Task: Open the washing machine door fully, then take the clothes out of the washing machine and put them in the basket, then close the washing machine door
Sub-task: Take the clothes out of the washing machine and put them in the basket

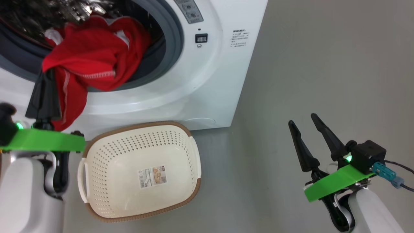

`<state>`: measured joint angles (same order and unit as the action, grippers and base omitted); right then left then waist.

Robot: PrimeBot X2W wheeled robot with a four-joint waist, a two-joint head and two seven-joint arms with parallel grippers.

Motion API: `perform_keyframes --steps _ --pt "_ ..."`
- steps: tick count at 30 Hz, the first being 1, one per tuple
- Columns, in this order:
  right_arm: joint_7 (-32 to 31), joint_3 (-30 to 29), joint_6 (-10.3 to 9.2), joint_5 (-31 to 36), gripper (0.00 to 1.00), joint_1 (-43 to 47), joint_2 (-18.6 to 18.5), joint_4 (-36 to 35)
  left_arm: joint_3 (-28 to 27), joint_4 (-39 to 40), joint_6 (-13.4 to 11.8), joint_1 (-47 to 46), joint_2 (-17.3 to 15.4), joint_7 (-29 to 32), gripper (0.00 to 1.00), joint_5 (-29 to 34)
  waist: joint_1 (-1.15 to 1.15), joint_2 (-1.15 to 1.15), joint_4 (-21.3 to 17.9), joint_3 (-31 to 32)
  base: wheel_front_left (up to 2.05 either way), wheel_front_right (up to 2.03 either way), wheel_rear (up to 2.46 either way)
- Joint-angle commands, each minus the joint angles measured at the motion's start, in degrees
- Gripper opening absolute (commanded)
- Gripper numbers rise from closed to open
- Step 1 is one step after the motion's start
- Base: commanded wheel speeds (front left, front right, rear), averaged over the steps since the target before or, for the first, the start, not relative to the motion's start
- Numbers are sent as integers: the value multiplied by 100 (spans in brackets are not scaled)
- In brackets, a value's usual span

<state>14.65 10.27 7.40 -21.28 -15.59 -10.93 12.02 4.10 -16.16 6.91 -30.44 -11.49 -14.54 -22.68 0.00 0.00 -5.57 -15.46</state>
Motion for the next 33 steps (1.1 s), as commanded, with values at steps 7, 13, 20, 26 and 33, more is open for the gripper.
perform_keyframes --steps 7,13,20,26,33 --pt "35 -1 9 -44 100 205 -81 -151 -465 1201 54 675 -15 -45 0 168 0 0 122 232 0 0 0" --pt "35 -33 9 -56 100 300 -136 -167 -622 2204 56 1213 121 -46 0 208 0 0 186 338 0 0 0" --pt "35 -19 9 -54 100 314 -170 -186 -613 2889 56 1610 210 -45 0 235 0 0 228 338 0 0 0" --pt "35 37 9 -36 100 244 -123 -218 -469 2366 57 1776 206 -27 0 97 0 0 169 207 0 0 0" --pt "35 64 9 -24 100 145 -68 -243 -225 1325 57 1732 255 -42 0 -94 0 0 36 -68 0 0 0"
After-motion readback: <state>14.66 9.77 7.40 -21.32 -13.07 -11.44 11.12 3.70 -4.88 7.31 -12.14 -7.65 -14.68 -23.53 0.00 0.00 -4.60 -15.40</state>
